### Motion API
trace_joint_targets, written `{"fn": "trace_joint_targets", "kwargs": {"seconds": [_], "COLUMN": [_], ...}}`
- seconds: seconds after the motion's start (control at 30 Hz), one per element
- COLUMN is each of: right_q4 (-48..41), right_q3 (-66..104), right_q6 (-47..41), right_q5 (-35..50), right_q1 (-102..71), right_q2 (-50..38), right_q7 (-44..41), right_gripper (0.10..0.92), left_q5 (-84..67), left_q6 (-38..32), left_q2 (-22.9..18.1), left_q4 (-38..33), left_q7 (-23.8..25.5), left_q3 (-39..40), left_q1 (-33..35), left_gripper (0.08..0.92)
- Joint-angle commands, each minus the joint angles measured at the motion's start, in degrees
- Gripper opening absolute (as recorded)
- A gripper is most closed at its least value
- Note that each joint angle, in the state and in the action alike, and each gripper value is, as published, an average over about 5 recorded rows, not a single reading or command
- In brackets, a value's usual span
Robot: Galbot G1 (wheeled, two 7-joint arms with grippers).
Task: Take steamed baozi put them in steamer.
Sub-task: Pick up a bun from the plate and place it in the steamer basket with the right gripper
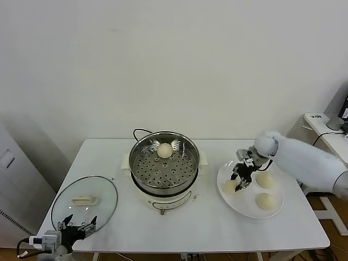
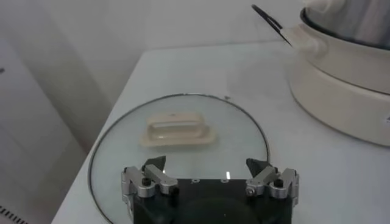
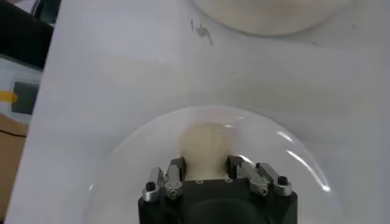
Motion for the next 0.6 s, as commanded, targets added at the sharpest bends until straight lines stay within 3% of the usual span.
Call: {"fn": "trace_joint_targets", "kwargs": {"seconds": [0.03, 0.33, 0.6], "right_q4": [8.84, 14.04, 11.88], "right_q3": [-13.57, -13.8, -8.19], "right_q6": [-4.32, -11.78, -15.78], "right_q5": [14.79, 31.93, 37.65], "right_q1": [21.02, 27.27, 19.5], "right_q2": [-2.47, 3.61, 14.72], "right_q7": [0.27, 9.4, 19.03], "right_gripper": [0.45, 0.45, 0.45], "left_q5": [0.22, 0.58, 0.65], "left_q6": [0.15, 0.29, 0.18], "left_q2": [-0.11, -0.17, -0.22], "left_q4": [-0.3, -0.91, -1.09], "left_q7": [-0.11, -0.18, -0.19], "left_q3": [0.29, 0.87, 0.72], "left_q1": [-0.14, -0.42, -0.29], "left_gripper": [0.823, 0.823, 0.823]}}
